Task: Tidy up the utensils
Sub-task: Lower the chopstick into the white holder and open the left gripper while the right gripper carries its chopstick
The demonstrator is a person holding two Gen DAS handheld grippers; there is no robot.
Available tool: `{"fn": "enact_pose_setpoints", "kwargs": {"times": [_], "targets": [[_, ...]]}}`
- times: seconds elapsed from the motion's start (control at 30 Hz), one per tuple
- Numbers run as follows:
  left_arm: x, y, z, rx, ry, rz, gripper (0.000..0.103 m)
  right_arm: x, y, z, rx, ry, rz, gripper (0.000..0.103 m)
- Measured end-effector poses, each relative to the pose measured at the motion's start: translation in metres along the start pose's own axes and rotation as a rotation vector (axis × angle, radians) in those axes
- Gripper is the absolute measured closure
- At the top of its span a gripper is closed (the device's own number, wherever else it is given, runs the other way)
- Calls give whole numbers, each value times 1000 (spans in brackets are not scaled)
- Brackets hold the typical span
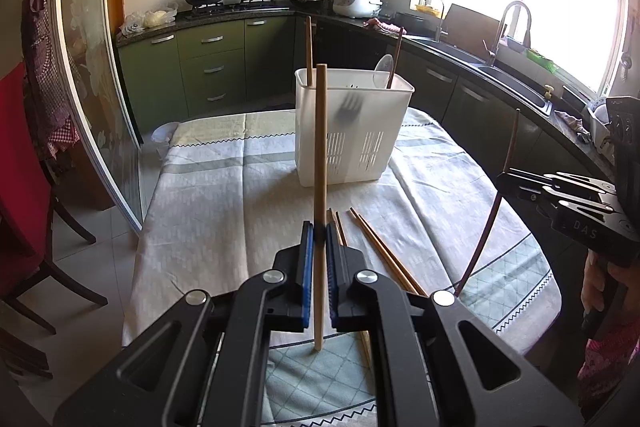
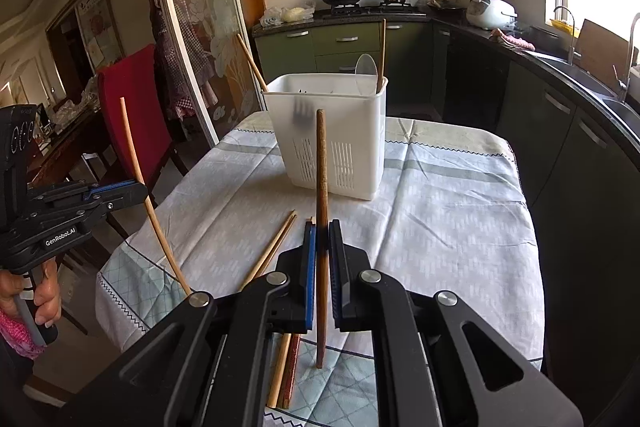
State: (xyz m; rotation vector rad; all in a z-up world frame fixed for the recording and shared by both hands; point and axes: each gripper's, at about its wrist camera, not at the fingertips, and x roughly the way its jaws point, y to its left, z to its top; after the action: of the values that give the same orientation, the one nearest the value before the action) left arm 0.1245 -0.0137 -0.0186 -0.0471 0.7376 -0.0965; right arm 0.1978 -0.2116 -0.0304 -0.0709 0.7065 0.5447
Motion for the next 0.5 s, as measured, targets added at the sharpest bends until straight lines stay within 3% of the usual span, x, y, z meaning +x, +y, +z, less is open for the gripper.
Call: {"fn": "enact_pose_setpoints", "kwargs": {"times": [0.5], "targets": [[-15, -9, 30, 13, -40, -37, 97, -11, -5, 8, 10, -39, 38, 96]]}}
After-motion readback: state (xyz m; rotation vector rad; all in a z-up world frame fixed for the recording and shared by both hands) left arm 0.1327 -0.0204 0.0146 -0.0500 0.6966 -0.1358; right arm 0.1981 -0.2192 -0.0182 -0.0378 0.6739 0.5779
